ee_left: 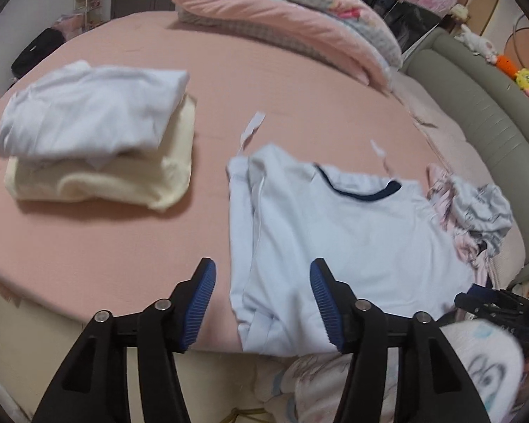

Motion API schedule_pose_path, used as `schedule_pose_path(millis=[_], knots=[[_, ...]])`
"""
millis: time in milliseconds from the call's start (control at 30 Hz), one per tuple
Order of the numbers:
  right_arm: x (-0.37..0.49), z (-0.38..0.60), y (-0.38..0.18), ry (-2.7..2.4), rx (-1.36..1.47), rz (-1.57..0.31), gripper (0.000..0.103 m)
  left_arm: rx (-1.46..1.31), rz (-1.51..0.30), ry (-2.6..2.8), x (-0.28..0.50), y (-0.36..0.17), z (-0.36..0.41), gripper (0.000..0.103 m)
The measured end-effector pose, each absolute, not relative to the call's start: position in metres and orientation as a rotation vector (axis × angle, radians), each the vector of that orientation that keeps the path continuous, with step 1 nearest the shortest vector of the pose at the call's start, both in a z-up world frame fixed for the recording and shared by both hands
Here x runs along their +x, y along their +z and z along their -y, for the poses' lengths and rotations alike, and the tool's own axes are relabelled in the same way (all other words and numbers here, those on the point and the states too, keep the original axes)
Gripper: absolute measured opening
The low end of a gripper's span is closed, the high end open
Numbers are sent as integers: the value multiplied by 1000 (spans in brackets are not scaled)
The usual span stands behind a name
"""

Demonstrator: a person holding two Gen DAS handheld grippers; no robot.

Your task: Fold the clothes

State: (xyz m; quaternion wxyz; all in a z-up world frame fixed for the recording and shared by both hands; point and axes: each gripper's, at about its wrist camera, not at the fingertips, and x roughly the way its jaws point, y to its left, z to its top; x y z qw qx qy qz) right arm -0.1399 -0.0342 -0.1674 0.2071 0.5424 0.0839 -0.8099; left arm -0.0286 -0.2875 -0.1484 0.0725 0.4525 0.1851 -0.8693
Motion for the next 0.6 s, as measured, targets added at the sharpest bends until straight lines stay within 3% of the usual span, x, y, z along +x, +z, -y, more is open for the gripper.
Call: schedule_pose_path(millis=[600], knots=[[-193, 61, -144, -2312, 1441, -367, 67, 1466, -441, -2602, -96, -144, 287, 55]])
